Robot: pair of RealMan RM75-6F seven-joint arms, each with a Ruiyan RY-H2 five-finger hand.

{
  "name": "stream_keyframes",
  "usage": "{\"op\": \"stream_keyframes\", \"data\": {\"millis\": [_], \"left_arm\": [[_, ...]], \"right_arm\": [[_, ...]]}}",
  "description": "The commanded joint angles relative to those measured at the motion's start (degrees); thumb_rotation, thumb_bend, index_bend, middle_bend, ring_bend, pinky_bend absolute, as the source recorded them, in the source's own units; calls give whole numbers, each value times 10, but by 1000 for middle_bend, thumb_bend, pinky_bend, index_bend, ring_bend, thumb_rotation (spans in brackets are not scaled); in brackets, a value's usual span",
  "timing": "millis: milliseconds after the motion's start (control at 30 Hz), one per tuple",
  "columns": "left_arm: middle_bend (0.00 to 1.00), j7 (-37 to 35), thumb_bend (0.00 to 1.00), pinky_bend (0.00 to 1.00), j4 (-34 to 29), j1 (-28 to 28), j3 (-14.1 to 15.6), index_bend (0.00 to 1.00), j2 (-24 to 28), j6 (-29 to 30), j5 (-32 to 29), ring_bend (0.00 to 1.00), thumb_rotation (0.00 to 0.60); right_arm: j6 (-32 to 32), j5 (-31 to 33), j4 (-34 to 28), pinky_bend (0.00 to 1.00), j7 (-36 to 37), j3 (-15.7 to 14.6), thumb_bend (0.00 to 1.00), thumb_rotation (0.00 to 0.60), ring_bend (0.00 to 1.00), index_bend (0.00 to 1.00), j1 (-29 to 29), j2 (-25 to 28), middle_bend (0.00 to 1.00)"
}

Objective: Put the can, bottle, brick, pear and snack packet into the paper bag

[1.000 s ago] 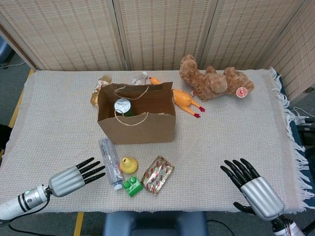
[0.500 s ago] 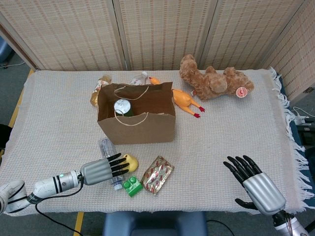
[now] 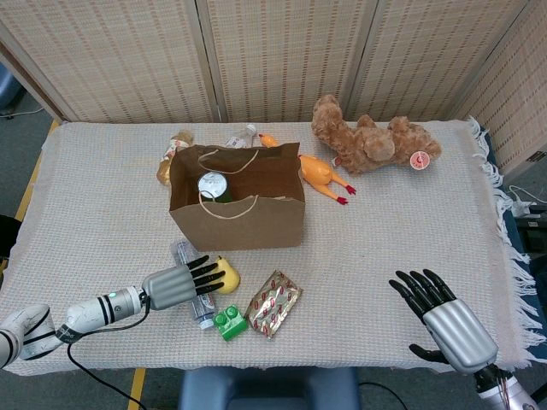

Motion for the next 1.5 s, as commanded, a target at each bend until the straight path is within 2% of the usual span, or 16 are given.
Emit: {"op": "stream_keyframes", "data": {"millis": [33,200,733,1100,1500], "left_arm": [[0,-6,361,99,6,6,-2,0,7,15,-15,0,600],[0,-9,360,99,12,11,-1,0,18,20,-36,0,600],[0,3,361,99,35,29,28,0,20,18,-57,0,600],[0,1,361,99,8,21,48,0,33,29,-36,0,600],[0,12,360,103,31,21,69,0,16,14,-26,0,600]], "right_arm": [[-2,1,-1,0,-3,0,17,600,0,0,1,-1,0],[1,-3,-2,0,-7,-1,17,600,0,0,-1,-2,0],[1,-8,-4,0,-10,-4,17,600,0,0,-1,-2,0],[4,-8,-5,0,-10,-4,17,600,0,0,-2,-2,0],[2,-5,-7,0,-13,-3,17,600,0,0,-1,-3,0]]}}
